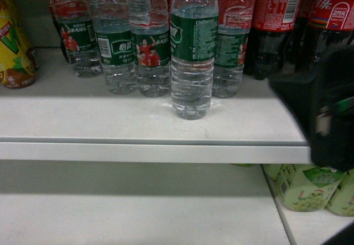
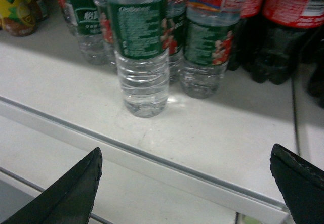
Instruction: Move water from second to third shelf
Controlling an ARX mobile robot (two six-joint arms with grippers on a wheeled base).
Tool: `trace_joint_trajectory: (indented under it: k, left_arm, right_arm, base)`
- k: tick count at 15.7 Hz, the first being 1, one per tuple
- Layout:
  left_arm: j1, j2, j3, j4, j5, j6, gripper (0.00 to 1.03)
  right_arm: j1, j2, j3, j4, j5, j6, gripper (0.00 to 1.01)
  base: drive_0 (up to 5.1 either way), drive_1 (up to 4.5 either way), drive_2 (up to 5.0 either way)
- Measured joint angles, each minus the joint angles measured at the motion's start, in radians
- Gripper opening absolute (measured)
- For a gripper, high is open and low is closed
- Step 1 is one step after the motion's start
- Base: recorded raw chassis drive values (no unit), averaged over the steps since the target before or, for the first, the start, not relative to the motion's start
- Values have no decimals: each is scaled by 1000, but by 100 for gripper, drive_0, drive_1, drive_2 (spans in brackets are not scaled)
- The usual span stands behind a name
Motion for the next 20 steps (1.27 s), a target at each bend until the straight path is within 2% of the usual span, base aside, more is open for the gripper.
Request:
trace_joint_trajectory:
  k: [3, 8, 11, 16, 17, 18, 20]
  left_arm:
    - [0, 0, 0, 0, 0, 0, 98]
    - [0, 0, 0, 0, 0, 0, 98]
    - [0, 0, 0, 0, 0, 0, 98]
    - [0, 0, 0, 0, 0, 0, 98]
    - [0, 0, 0, 0, 0, 0, 98]
    - [0, 0, 0, 0, 0, 0, 98]
    - [0, 0, 0, 0, 0, 0, 98]
  right_arm:
    - [56, 119, 56, 40, 26, 5, 98]
    - [109, 219, 158, 79, 48, 29, 98]
    - [127, 271, 230, 82, 59, 40, 98]
    - [153, 360, 344, 80, 71, 90, 98]
    - [153, 387, 377, 78, 80, 98, 98]
    - [152, 457, 436, 63, 125, 114, 98]
    - [151, 552, 542, 56, 182, 115, 98]
  base:
    - [0, 0, 0]
    - [0, 0, 0]
    - [0, 0, 0]
    - [0, 0, 0]
    - [0, 0, 0]
    - [0, 0, 0]
    - [0, 0, 0]
